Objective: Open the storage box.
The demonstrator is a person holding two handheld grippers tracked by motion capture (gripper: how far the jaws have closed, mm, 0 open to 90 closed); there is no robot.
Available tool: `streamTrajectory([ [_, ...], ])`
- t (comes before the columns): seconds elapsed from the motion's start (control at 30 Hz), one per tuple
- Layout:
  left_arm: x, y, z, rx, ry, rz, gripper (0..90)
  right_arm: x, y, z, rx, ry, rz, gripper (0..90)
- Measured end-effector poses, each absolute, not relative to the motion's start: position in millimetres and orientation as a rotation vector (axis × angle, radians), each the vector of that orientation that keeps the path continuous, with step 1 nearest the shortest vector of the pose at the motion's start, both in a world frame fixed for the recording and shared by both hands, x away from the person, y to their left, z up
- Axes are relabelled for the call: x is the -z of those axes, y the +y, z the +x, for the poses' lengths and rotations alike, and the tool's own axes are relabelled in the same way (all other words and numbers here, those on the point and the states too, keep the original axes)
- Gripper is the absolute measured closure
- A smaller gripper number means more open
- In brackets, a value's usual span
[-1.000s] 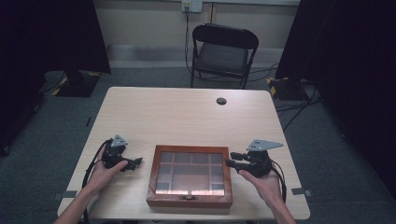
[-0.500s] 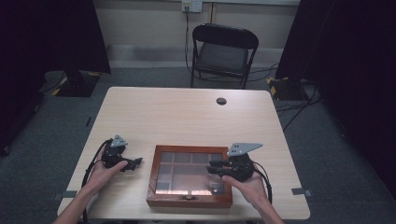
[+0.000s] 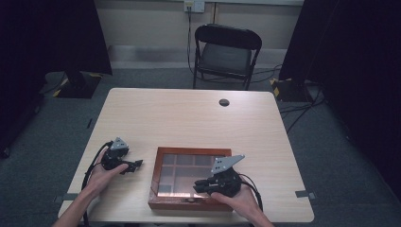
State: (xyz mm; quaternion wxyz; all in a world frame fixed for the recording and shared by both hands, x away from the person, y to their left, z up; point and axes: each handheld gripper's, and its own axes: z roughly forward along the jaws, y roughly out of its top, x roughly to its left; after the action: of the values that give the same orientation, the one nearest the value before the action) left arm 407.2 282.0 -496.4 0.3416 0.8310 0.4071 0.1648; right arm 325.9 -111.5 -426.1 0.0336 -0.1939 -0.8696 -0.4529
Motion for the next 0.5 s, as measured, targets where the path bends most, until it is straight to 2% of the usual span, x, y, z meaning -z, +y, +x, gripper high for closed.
streamTrajectory([
  [0.2, 492.2, 283.1, 405.5, -0.420, 1.049, 2.151, 17.2, 431.5, -98.4, 316.3, 1.345, -2.671, -0.500, 81.2],
  [0.5, 485.6, 280.3, 401.5, -0.411, 1.040, 2.117, 18.2, 439.1, -97.2, 313.2, 1.295, -2.687, -0.453, 80.3],
])
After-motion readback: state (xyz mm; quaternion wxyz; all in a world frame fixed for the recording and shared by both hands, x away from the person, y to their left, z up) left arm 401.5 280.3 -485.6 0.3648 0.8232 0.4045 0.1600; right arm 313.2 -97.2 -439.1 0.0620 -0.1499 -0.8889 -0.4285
